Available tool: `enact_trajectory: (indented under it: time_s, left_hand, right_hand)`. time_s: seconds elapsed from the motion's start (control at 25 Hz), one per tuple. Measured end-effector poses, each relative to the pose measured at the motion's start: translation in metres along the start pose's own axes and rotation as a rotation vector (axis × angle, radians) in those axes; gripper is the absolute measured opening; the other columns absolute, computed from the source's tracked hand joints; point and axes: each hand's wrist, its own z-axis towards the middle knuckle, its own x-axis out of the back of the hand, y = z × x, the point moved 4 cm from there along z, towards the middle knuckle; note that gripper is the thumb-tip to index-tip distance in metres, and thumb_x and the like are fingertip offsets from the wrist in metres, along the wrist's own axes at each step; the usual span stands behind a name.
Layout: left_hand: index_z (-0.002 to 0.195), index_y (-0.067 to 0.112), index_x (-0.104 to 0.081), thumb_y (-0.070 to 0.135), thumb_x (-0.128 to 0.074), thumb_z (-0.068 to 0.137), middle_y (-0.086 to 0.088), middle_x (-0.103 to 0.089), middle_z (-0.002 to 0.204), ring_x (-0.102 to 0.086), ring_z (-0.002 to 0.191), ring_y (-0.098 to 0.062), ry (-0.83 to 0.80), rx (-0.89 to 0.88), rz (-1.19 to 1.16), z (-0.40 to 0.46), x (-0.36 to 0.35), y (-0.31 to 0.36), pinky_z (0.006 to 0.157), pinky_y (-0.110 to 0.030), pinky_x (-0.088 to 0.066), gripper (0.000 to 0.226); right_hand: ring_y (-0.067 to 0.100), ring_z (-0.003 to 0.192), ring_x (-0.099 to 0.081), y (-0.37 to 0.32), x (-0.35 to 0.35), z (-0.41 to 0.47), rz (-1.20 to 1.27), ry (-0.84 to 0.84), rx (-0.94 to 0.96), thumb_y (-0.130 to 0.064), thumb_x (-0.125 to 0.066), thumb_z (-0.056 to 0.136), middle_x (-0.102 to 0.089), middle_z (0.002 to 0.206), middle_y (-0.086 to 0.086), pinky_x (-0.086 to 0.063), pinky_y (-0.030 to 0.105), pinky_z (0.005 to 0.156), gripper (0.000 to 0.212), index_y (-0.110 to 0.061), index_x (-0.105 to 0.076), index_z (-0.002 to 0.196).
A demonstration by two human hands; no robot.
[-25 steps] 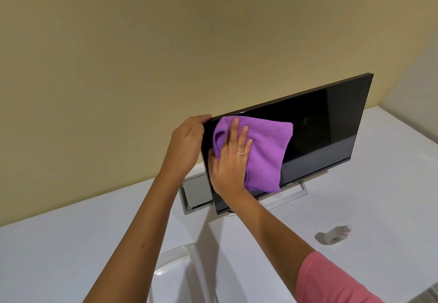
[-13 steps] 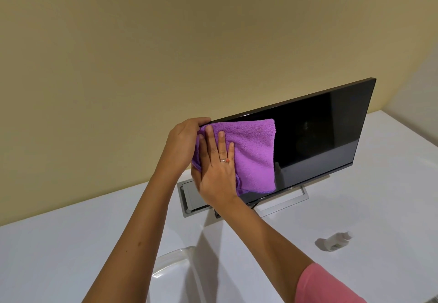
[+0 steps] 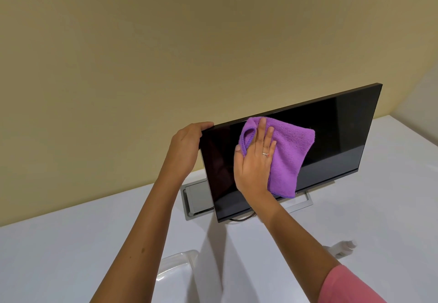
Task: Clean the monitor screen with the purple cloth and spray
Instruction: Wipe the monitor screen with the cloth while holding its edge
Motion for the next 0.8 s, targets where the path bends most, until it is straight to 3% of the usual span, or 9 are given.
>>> enact_trajectory:
  time_s: [0.08, 0.24, 0.36, 0.56, 0.8]
  left_hand:
    - [0.076, 0.049, -0.073, 0.021, -0.045, 0.086, 0.033, -0.067, 0.079, -0.063, 0.098, -0.004, 0.001, 0.015, -0.002, 0.001, 0.001, -0.001, 0.091, -0.029, -0.050, 0.041]
    - [0.084, 0.047, -0.073, 0.025, -0.039, 0.083, 0.024, -0.069, 0.092, -0.063, 0.099, -0.005, -0.028, -0.051, -0.002, -0.004, 0.000, -0.001, 0.083, -0.025, -0.048, 0.040]
    - [0.080, 0.048, -0.073, 0.025, -0.040, 0.083, 0.025, -0.070, 0.087, -0.063, 0.087, 0.003, -0.025, -0.049, 0.004, -0.004, -0.001, 0.001, 0.078, -0.024, -0.046, 0.040]
    - [0.076, 0.053, -0.070, 0.029, -0.044, 0.090, 0.029, -0.066, 0.088, -0.059, 0.096, 0.003, 0.011, -0.016, 0.076, 0.000, 0.000, 0.000, 0.092, -0.025, -0.047, 0.038]
    - [0.093, 0.042, -0.071, 0.025, -0.041, 0.090, 0.030, -0.063, 0.095, -0.055, 0.099, 0.009, 0.041, -0.075, 0.059, -0.010, -0.003, 0.002, 0.087, -0.018, -0.042, 0.035]
  right_hand:
    - [0.028, 0.147, 0.000, -0.002, 0.001, -0.001, 0.016, 0.001, -0.009, -0.033, -0.032, 0.095, -0.004, 0.161, 0.004, -0.007, 0.050, 0.117, 0.075, -0.023, 0.018, 0.149]
    - [0.032, 0.147, -0.001, -0.023, -0.006, -0.007, -0.047, -0.038, 0.067, -0.033, -0.034, 0.093, -0.004, 0.159, 0.006, -0.008, 0.053, 0.116, 0.075, -0.018, 0.011, 0.151]
    - [0.033, 0.146, 0.001, -0.044, -0.013, -0.019, -0.082, -0.093, 0.179, -0.032, -0.036, 0.090, -0.007, 0.158, 0.010, -0.009, 0.056, 0.115, 0.073, -0.014, -0.001, 0.152]
    - [0.031, 0.145, -0.003, -0.070, -0.023, -0.040, -0.001, -0.175, 0.339, -0.034, -0.038, 0.092, -0.012, 0.156, 0.009, -0.010, 0.058, 0.114, 0.065, -0.014, -0.015, 0.149]
    - [0.030, 0.145, -0.003, -0.062, -0.019, -0.035, 0.003, -0.224, 0.332, -0.033, -0.040, 0.089, -0.009, 0.156, 0.006, -0.012, 0.057, 0.113, 0.065, -0.012, -0.020, 0.148]
